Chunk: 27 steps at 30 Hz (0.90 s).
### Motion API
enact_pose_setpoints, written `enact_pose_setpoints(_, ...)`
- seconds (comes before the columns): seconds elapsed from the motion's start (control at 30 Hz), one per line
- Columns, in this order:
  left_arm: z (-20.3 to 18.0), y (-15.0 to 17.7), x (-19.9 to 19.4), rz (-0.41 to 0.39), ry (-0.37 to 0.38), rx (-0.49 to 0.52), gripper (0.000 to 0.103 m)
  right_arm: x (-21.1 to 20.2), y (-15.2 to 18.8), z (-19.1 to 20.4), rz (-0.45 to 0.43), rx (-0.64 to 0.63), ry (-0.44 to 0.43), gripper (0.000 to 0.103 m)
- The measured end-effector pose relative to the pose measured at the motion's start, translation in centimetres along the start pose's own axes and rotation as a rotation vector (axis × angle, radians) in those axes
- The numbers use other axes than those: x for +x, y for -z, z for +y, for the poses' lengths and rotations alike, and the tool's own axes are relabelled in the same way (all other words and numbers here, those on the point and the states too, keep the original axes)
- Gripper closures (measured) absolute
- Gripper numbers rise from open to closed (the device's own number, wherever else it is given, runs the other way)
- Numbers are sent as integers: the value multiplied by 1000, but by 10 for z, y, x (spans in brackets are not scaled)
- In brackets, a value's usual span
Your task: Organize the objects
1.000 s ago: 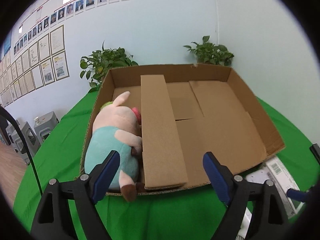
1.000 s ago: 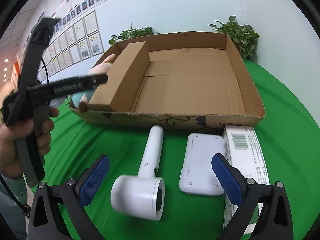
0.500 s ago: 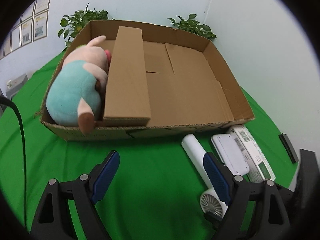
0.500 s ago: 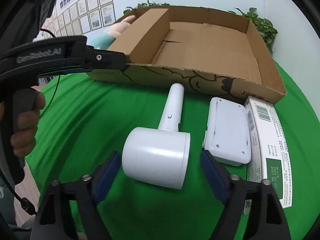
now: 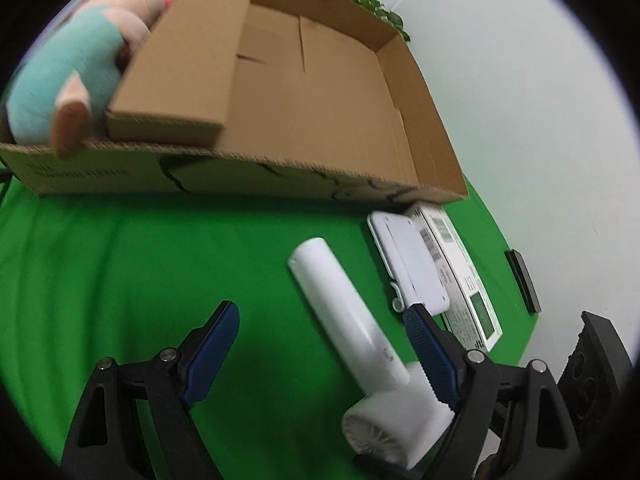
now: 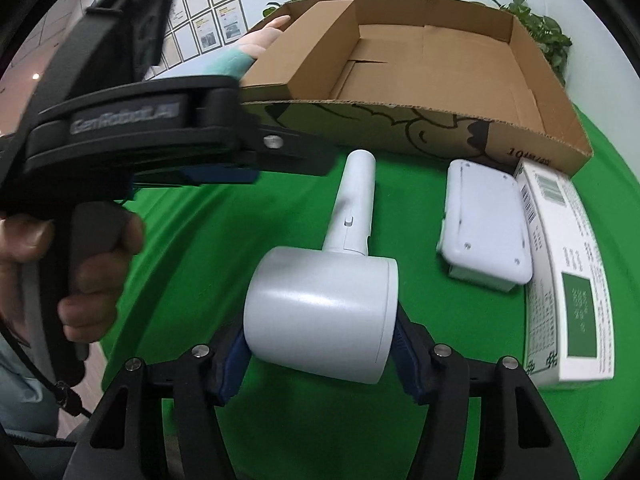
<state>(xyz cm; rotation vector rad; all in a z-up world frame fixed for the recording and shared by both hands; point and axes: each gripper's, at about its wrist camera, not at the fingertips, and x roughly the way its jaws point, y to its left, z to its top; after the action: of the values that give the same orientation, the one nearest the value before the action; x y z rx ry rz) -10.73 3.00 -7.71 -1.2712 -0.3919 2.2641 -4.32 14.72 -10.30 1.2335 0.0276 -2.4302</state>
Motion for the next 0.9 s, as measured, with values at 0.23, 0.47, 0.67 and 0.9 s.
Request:
enact_pose_setpoints(0.23, -1, 8, 16, 56, 58, -57, 22, -5, 7, 6, -6, -1, -28, 42)
enact_pose_setpoints(0.47, 0, 9, 14, 54, 31, -73, 42, -6, 12, 14, -12, 7, -75, 42)
enact_pose_setpoints(0.67, 3, 9, 12, 39, -17, -60, 59, -7, 13, 16, -16, 6, -69, 42)
enact_pose_setpoints(0.9, 6, 7, 14, 40, -8, -87, 63, -7, 17, 21, -14, -16, -57, 42)
